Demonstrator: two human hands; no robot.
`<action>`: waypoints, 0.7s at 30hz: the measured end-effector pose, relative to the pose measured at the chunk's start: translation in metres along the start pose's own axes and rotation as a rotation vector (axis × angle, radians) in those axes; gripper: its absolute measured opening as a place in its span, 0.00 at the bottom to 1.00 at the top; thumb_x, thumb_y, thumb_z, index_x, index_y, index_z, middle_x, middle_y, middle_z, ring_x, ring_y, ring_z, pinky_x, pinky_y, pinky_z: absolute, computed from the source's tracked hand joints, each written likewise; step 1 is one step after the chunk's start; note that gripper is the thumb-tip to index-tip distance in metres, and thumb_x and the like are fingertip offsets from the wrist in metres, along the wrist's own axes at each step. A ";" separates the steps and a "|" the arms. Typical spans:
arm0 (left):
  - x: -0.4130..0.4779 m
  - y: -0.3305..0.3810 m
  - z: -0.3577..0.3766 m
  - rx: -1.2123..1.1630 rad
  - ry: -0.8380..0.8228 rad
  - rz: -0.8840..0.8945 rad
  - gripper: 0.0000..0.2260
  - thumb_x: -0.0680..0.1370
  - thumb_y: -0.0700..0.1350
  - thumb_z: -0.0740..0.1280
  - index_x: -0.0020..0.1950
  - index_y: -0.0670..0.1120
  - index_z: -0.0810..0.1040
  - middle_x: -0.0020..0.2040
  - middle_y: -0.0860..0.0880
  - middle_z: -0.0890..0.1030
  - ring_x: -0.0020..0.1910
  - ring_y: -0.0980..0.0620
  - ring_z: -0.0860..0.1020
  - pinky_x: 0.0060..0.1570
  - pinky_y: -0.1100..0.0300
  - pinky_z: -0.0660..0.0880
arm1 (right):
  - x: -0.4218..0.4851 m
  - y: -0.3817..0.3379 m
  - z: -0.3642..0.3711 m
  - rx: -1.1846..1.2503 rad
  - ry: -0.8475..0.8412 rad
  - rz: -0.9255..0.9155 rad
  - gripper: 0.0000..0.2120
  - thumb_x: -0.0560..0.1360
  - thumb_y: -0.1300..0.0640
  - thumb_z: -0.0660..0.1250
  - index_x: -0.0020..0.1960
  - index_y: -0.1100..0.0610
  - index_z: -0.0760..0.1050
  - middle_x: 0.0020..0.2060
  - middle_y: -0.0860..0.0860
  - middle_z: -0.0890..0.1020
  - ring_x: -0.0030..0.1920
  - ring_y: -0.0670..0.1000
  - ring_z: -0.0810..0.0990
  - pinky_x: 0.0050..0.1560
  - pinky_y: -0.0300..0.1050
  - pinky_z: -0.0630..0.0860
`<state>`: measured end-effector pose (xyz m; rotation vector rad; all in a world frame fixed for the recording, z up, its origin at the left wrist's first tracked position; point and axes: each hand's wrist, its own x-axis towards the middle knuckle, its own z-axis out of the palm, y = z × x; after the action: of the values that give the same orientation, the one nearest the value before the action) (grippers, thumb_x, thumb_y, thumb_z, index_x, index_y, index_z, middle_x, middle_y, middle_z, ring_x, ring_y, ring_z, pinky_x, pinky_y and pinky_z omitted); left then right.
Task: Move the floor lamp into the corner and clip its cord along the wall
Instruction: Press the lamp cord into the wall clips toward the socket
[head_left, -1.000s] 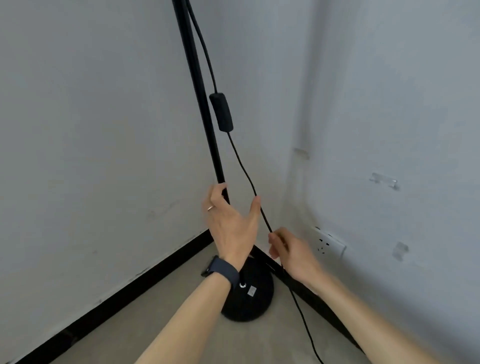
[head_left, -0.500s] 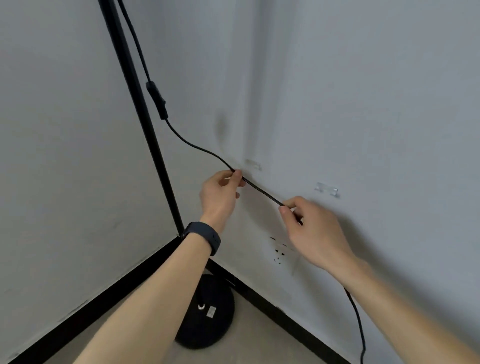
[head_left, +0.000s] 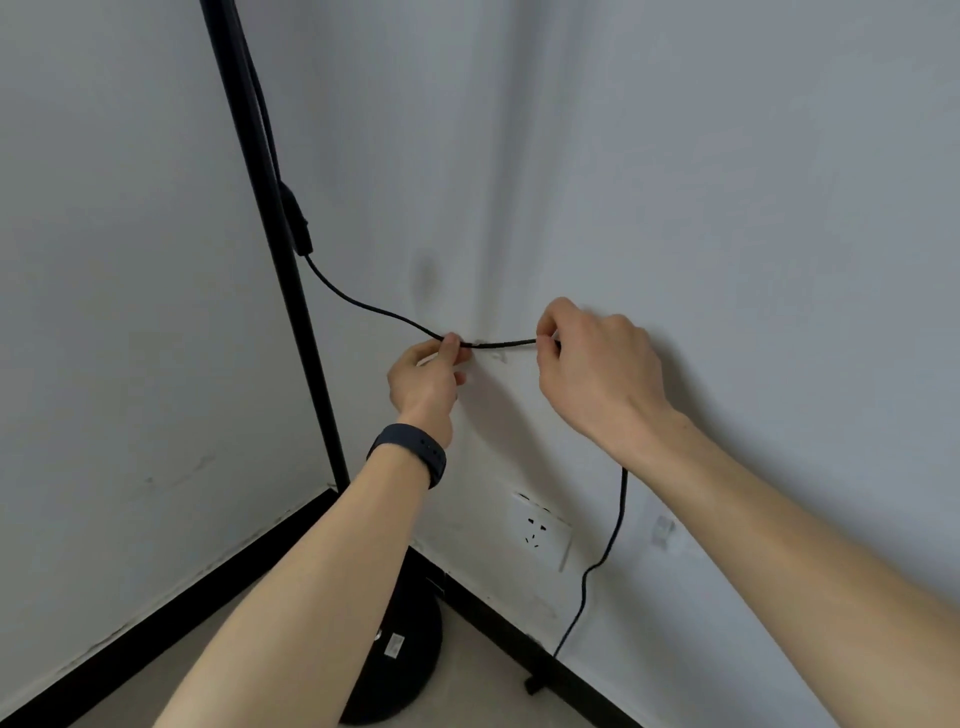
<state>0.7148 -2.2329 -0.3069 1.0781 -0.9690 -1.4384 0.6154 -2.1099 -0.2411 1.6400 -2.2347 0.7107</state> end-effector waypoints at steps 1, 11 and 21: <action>-0.001 0.000 -0.001 0.007 -0.003 -0.004 0.10 0.79 0.50 0.70 0.57 0.47 0.82 0.41 0.55 0.86 0.34 0.56 0.78 0.36 0.62 0.72 | -0.001 0.001 -0.002 -0.015 0.001 0.003 0.08 0.81 0.57 0.57 0.55 0.54 0.74 0.47 0.57 0.83 0.46 0.65 0.77 0.41 0.52 0.73; -0.012 -0.008 -0.002 0.047 -0.023 0.027 0.10 0.78 0.53 0.70 0.53 0.48 0.82 0.43 0.53 0.87 0.32 0.54 0.77 0.38 0.60 0.74 | -0.041 0.015 0.030 -0.123 -0.077 0.028 0.10 0.80 0.59 0.58 0.58 0.53 0.75 0.44 0.55 0.84 0.45 0.63 0.81 0.39 0.51 0.73; -0.058 -0.030 0.019 0.356 -0.315 0.148 0.12 0.76 0.55 0.71 0.44 0.47 0.85 0.40 0.51 0.85 0.38 0.51 0.79 0.41 0.58 0.75 | -0.082 0.039 0.045 0.507 -0.205 0.206 0.14 0.80 0.55 0.64 0.64 0.47 0.71 0.49 0.45 0.85 0.49 0.51 0.84 0.52 0.51 0.80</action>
<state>0.6920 -2.1708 -0.3236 1.0206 -1.5438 -1.3675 0.6075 -2.0591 -0.3283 1.7771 -2.5419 1.3050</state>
